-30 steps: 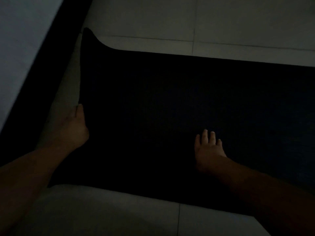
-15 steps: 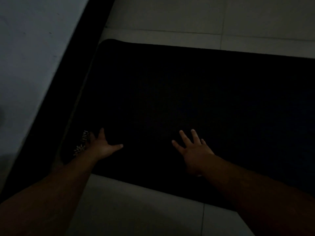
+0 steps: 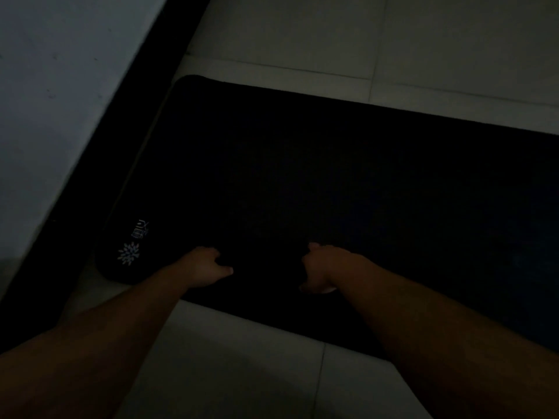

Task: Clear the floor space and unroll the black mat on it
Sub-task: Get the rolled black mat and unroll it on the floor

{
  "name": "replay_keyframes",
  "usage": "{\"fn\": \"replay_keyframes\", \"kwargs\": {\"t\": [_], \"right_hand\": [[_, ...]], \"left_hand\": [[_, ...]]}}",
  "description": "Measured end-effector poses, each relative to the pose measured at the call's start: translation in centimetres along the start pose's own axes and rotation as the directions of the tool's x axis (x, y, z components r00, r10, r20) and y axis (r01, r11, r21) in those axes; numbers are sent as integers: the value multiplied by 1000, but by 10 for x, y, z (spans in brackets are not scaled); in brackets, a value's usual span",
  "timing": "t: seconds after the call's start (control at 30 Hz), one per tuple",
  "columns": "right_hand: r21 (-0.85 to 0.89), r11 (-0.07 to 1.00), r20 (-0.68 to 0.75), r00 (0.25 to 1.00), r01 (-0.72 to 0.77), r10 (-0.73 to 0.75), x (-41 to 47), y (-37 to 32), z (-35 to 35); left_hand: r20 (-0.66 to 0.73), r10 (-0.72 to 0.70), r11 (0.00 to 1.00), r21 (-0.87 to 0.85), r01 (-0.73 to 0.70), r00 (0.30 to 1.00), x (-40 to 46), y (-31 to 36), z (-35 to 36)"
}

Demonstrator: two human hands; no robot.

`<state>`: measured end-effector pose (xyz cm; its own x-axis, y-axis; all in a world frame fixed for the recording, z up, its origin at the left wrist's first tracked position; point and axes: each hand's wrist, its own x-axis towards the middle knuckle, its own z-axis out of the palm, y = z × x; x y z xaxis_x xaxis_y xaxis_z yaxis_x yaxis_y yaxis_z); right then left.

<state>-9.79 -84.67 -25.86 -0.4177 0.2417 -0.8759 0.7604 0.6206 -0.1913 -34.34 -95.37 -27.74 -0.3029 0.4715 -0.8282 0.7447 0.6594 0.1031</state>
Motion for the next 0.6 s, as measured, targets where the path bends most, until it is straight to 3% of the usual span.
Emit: {"fn": "replay_keyframes", "kwargs": {"t": [0.17, 0.3, 0.43, 0.6], "right_hand": [[146, 987, -49, 997, 63, -56, -63, 26, 14], [242, 968, -25, 997, 73, -69, -145, 50, 18], [402, 911, -60, 996, 90, -72, -262, 71, 23], [466, 882, -79, 996, 72, -40, -428, 105, 30]], "left_hand": [[-51, 35, 997, -70, -38, 998, -63, 59, 7], [64, 37, 999, -21, -36, 997, -162, 109, 11], [73, 18, 1000, 23, -19, 997, -280, 166, 5], [26, -8, 994, -110, 11, 1000, -419, 239, 1]]}}
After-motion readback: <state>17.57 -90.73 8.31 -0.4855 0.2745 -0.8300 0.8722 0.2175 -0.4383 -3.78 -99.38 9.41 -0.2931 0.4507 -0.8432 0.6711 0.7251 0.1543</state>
